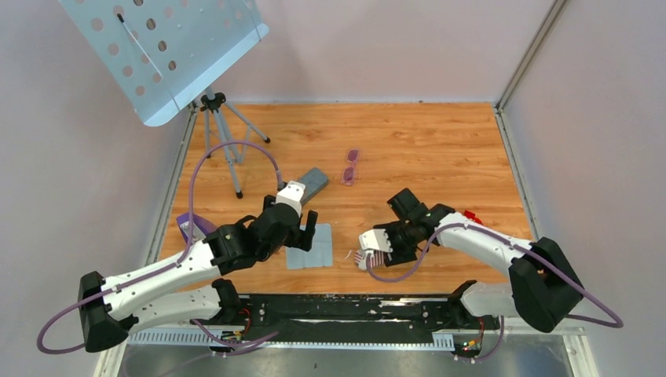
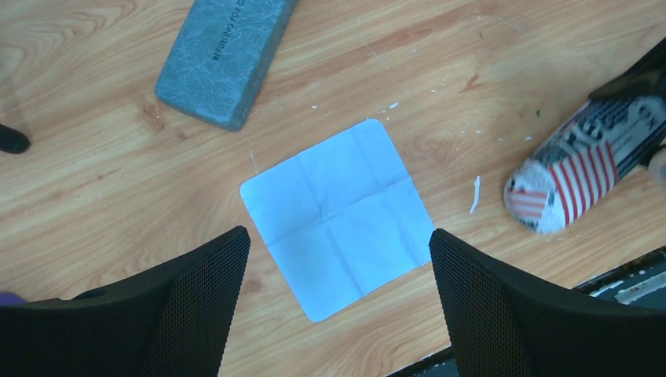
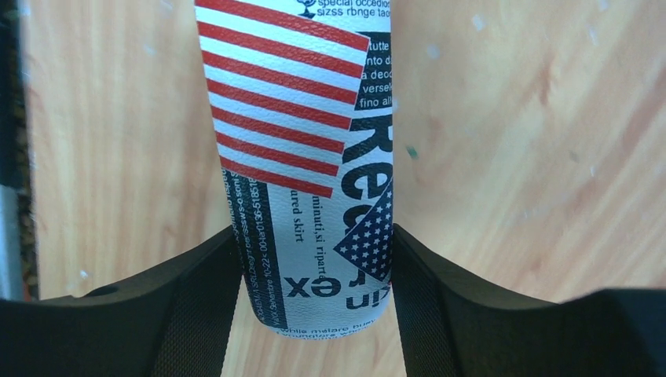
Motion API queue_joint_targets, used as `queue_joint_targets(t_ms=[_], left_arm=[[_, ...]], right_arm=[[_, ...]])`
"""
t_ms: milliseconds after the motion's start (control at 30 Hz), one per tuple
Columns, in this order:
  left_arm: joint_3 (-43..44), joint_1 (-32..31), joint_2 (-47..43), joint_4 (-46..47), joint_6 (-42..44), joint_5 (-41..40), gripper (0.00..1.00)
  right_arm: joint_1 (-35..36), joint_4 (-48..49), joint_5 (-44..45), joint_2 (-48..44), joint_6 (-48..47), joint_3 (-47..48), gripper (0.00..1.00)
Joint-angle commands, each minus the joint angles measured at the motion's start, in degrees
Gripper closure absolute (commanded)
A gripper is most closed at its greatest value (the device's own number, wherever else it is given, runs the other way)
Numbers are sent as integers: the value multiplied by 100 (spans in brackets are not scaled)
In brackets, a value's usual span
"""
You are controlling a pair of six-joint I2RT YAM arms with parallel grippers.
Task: Organize the sunglasses
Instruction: Move the sunglasses case at the center of the board, then pick up the sunglasses case from the center of the board.
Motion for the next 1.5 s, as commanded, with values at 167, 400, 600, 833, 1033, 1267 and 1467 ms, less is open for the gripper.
queue_joint_targets(t_ms=[167,400,600,833,1033,1267,1467], left_arm=[[278,84,537,216,1271,-157,5],[923,776,1604,151,2251,477,0],[1355,1233,2433,440,2728,496,0],[2314,1922,3796,291,3029,1132,0],[2732,2349,4650,396,3137,1456,1],[3203,2843,5586,293,3260,1914,6],[3563,3009,6100,237,3443,2337,14]], right_arm=[[-2148,-600,-318,879,-846,1233,44],[-3088,-800,-514,1988,-1447,2185,44],[-3414,-698,-601,2424,-1283,2490,30],[-3569,-1198,-1266,1430,-335,2531,1],[-3693,-1690,-2153,-282,585,2188,1],[-3693,-1768,-2360,-1939,1027,1391,1],[-3693,-1801,-2351,-2354,1112,1108,1]])
